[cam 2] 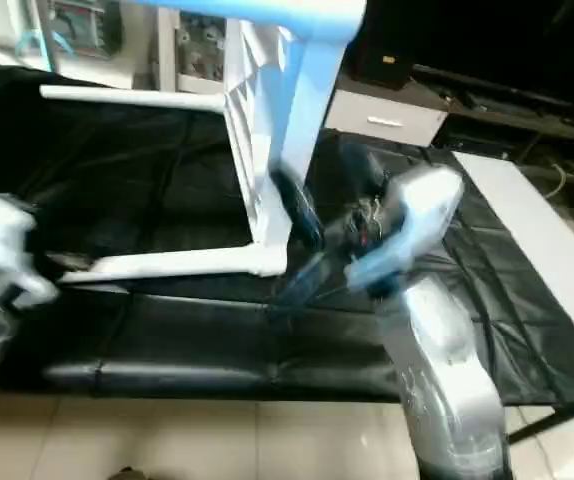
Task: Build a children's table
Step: Flip table
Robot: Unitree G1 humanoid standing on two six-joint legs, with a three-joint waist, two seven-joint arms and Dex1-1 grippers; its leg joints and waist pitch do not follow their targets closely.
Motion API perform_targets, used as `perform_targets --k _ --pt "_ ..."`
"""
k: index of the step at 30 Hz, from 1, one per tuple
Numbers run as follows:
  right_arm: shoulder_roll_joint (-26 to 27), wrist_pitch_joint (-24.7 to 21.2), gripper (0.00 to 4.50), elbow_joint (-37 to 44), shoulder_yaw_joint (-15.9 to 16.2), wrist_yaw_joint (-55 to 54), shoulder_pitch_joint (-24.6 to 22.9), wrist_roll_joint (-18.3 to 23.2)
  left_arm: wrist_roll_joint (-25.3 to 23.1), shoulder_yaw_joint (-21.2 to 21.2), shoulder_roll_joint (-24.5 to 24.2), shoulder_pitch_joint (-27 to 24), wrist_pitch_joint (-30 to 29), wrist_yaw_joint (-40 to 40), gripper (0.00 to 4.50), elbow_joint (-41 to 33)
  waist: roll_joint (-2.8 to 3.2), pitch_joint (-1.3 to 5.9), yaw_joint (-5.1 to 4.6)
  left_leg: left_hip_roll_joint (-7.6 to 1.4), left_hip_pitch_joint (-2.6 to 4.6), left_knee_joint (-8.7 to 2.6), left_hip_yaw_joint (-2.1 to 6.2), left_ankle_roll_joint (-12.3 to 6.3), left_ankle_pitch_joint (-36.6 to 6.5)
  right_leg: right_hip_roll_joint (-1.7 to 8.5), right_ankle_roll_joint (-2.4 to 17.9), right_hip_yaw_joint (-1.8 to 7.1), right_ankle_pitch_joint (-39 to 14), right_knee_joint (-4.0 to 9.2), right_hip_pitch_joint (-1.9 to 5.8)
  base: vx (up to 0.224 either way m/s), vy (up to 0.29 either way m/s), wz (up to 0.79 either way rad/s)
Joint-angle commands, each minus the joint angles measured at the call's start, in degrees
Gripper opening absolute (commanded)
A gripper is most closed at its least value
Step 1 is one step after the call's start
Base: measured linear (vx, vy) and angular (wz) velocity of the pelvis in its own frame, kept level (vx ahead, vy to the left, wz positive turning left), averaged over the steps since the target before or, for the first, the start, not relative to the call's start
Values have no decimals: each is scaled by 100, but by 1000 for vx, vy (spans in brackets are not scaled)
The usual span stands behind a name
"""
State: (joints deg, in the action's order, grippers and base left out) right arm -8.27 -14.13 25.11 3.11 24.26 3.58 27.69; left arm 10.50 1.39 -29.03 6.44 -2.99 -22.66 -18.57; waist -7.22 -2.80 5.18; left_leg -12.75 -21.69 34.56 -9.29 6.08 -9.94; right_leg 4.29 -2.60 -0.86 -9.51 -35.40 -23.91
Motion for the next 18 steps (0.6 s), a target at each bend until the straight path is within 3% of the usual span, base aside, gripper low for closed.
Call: perform_targets --k 1,3,4,5,7,8,11,12,13,15,18 --pt "-30 -33 447 -207 98 -72 -85 -125 -543 -313 -43 166 330 42 450 -230 221 269 -3 21 98 -550 40 440 -2934 170 241 62 -2565 509 76 0 0 0" --pt "23 -187 447 -357 102 -238 -110 -217 -725 -322 -5 247 240 243 450 -332 235 267 -26 23 91 -549 60 482 -2974 176 280 59 -2616 493 77 0 0 0" --pt "-38 -185 447 -514 169 -365 -97 -515 -711 -260 103 229 -4 476 450 -301 227 262 -36 33 88 -548 65 494 -3014 171 278 51 -2690 495 72 0 0 0" --pt "-102 -308 447 -672 210 -502 -96 -730 -456 -91 383 150 -372 792 450 -224 248 263 -35 33 97 -539 68 555 -3026 167 307 52 -2671 471 65 0 0 0" --pt "-188 -279 447 -926 269 -718 -85 -1160 -228 156 803 -5 -816 1332 450 -10 220 250 -44 53 91 -520 63 582 -3050 152 311 42 -2736 493 67 0 0 0" --pt "-151 -276 447 -990 233 -771 -80 -1162 -178 185 862 -84 -888 1380 450 89 224 261 -29 81 120 -494 58 508 -3087 158 241 50 -2914 545 33 0 0 0" --pt "-80 -372 447 -1164 148 -922 9 -1151 -364 155 929 -237 -813 1388 450 289 254 285 -46 89 84 -520 106 433 -3043 150 184 45 -2845 553 65 0 0 0" --pt "-103 -367 447 -1194 173 -910 33 -1172 -435 148 929 -224 -791 1386 450 286 274 305 -25 75 126 -519 114 407 -3060 139 251 47 -2557 542 41 0 0 0" --pt "-110 -205 447 -1209 247 -788 40 -1181 -555 98 897 -105 -813 1331 450 153 245 299 -30 68 126 -520 108 382 -3063 129 282 46 -2462 540 36 0 0 0" --pt "-14 -75 447 -1217 306 -676 18 -1074 -518 -8 814 67 -791 1098 450 -55 283 301 9 56 138 -529 107 337 -3068 143 380 51 -2259 515 37 0 0 0" --pt "144 11 447 -1277 414 -679 -41 -1116 -578 -215 638 176 -1080 915 450 -266 281 301 6 54 101 -547 114 349 -2966 152 469 50 -2055 475 75 0 0 0"
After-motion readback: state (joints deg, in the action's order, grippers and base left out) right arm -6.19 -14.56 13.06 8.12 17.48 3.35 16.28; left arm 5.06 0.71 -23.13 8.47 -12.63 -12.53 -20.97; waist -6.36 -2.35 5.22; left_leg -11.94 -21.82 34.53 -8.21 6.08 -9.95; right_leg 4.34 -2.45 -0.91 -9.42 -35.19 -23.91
